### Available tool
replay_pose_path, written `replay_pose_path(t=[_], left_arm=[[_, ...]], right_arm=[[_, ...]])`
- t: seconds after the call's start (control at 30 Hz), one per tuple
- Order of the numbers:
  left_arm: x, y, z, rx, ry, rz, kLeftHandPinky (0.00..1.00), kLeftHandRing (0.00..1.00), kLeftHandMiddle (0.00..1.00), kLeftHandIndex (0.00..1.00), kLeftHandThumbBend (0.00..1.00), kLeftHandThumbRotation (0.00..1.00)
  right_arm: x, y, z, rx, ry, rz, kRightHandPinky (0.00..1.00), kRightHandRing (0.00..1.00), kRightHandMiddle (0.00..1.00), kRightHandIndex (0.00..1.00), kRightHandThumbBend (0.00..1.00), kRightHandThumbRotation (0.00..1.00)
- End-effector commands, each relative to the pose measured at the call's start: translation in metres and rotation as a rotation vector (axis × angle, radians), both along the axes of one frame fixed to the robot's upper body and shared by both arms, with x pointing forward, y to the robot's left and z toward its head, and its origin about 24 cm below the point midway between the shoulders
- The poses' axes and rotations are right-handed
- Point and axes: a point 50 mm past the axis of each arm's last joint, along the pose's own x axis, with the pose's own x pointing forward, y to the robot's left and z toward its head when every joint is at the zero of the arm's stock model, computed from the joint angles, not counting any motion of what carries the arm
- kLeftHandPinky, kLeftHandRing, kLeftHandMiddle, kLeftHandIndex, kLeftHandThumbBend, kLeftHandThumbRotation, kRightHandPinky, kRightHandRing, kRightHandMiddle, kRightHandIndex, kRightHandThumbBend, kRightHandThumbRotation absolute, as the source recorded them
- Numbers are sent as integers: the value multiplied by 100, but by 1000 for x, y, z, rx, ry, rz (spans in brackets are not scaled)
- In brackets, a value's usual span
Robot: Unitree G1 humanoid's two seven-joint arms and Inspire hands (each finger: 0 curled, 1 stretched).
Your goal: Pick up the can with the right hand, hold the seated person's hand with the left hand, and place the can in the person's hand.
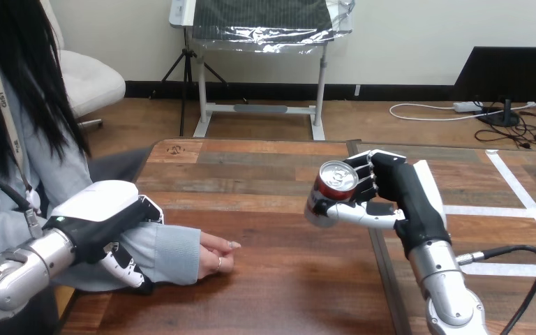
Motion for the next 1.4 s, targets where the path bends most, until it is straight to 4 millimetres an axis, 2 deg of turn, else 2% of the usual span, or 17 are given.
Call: replay_pose_path(t=[0.0, 0.53, 0.7, 1.37], left_arm=[[17, -11, 30, -80, -134, -37, 26, 32, 39, 41, 89, 0], [19, -20, 45, -148, -207, -94, 26, 32, 38, 40, 91, 0], [21, -23, 52, -158, -222, -115, 26, 32, 39, 41, 90, 0], [24, -37, 75, -199, -290, -176, 25, 31, 38, 40, 92, 0]], right_arm=[[14, 13, 27, 38, -113, 29, 35, 40, 47, 48, 79, 0], [14, 22, 26, 30, -109, 62, 34, 39, 46, 48, 80, 0], [13, 27, 25, 80, -93, 76, 34, 39, 46, 48, 79, 0], [8, 38, 26, 50, -84, 84, 33, 39, 46, 49, 79, 0]])
